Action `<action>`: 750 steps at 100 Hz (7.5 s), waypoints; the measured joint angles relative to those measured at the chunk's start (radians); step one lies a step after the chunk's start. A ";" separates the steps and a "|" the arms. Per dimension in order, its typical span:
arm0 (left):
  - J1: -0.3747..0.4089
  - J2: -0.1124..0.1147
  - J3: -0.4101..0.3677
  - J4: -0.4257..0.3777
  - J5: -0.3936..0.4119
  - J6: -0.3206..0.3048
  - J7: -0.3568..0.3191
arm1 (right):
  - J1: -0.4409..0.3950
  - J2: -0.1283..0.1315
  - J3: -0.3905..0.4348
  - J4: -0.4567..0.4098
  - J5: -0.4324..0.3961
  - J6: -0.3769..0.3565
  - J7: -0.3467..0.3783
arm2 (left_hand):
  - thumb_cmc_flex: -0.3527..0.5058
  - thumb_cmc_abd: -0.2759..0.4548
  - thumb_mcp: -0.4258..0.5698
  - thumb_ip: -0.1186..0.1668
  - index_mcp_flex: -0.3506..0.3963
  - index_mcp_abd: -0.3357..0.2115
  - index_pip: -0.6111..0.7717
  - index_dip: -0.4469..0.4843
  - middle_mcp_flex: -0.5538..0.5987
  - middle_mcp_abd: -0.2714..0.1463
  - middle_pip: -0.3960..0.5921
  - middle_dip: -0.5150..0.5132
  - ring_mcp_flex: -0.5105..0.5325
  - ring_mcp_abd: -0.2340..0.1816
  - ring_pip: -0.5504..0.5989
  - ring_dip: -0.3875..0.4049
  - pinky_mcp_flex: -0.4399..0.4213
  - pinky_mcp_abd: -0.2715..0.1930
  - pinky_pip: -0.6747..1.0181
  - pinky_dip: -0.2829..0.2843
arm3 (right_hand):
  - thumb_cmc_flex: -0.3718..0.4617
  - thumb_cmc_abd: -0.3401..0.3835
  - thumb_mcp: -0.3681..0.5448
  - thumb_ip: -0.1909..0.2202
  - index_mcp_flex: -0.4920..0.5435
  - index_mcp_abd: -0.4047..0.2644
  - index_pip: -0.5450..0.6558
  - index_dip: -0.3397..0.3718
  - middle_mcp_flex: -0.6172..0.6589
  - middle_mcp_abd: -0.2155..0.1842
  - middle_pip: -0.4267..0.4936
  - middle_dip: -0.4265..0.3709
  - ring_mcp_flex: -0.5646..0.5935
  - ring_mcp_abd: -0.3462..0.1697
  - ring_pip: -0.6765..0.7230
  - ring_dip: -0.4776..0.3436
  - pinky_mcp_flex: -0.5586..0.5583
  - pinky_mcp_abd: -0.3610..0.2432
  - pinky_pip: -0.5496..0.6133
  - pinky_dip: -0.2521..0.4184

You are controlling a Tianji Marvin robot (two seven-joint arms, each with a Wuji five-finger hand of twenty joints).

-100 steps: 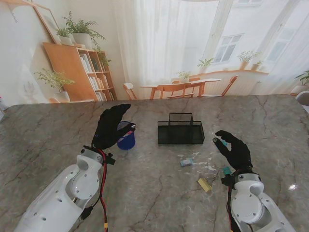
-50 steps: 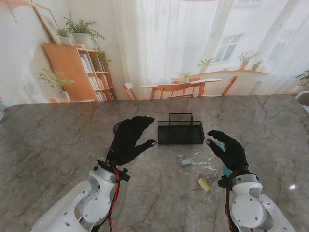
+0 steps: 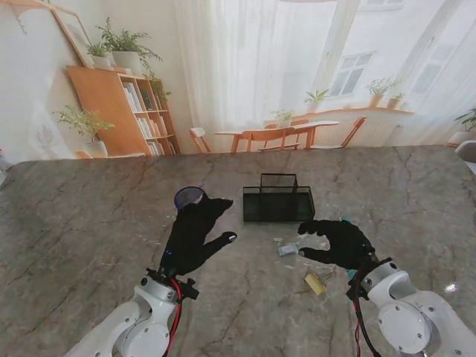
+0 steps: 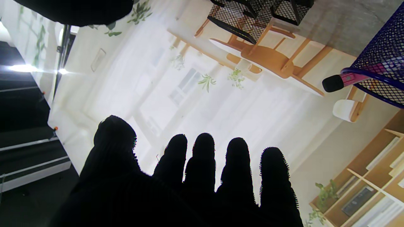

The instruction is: Organize desk stationery

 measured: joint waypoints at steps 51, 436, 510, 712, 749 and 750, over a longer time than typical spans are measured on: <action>0.047 -0.006 -0.034 -0.036 -0.002 0.026 0.041 | 0.171 0.073 -0.137 0.097 -0.266 -0.136 0.055 | 0.002 0.010 -0.003 0.000 0.007 0.000 0.000 0.001 0.000 0.000 0.000 0.008 0.006 0.000 0.000 0.004 0.000 0.000 0.000 -0.001 | 0.018 -0.202 0.421 0.000 -0.090 0.066 0.007 0.011 -0.164 0.016 0.190 -0.022 -0.080 0.004 0.126 -0.061 -0.048 -0.003 0.076 -0.112; 0.031 -0.009 -0.038 -0.011 -0.040 0.017 0.015 | 0.637 0.075 -0.621 0.537 -0.121 0.020 0.057 | 0.022 0.011 -0.003 0.000 0.028 0.000 0.010 0.011 0.010 -0.001 0.003 0.014 0.016 -0.004 0.000 0.018 0.000 0.001 -0.001 -0.013 | 0.150 -0.386 0.554 -0.148 0.240 -0.238 1.003 0.409 0.302 0.001 0.315 0.039 0.385 0.038 0.264 -0.117 0.475 0.027 0.166 -0.256; 0.033 -0.010 -0.041 -0.011 -0.042 0.017 0.015 | 0.662 0.074 -0.631 0.554 -0.060 -0.032 0.105 | 0.029 0.022 -0.007 0.000 0.040 -0.001 0.013 0.013 0.021 -0.012 0.006 0.014 0.018 -0.009 0.000 0.018 0.000 0.001 -0.001 -0.013 | 0.177 -0.382 0.529 -0.157 0.233 -0.152 0.463 -0.239 0.379 0.048 0.255 0.033 0.536 -0.003 0.227 -0.160 0.640 -0.066 0.205 -0.360; 0.023 -0.015 -0.045 0.004 -0.071 -0.006 0.006 | 0.654 0.023 -0.422 0.363 -0.020 0.594 0.121 | 0.045 0.022 -0.003 0.000 0.062 -0.001 0.025 0.036 0.021 -0.012 0.006 0.014 0.028 -0.010 0.001 0.022 0.000 0.001 -0.001 -0.013 | 0.179 -0.429 0.522 -0.159 0.351 -0.165 0.542 -0.307 0.458 0.035 0.133 -0.048 0.586 -0.012 0.220 -0.144 0.707 -0.078 0.182 -0.406; 0.019 -0.015 -0.051 0.011 -0.079 -0.010 -0.004 | 0.792 -0.010 -0.572 0.544 0.099 0.694 0.064 | 0.045 0.022 -0.003 0.000 0.069 -0.001 0.026 0.036 0.021 -0.012 0.006 0.014 0.028 -0.010 0.001 0.022 0.000 0.001 -0.001 -0.013 | 0.192 -0.380 0.490 -0.159 0.322 -0.165 0.541 -0.301 0.430 0.037 0.133 -0.048 0.576 -0.014 0.208 -0.144 0.707 -0.084 0.179 -0.431; 0.018 -0.015 -0.051 0.011 -0.079 -0.010 -0.005 | 0.792 -0.011 -0.573 0.544 0.101 0.698 0.063 | 0.045 0.022 -0.003 0.000 0.069 -0.001 0.026 0.036 0.021 -0.012 0.006 0.014 0.028 -0.010 0.001 0.022 0.000 0.001 -0.001 -0.013 | 0.193 -0.379 0.490 -0.159 0.322 -0.165 0.541 -0.299 0.427 0.037 0.133 -0.047 0.575 -0.014 0.208 -0.144 0.707 -0.084 0.179 -0.431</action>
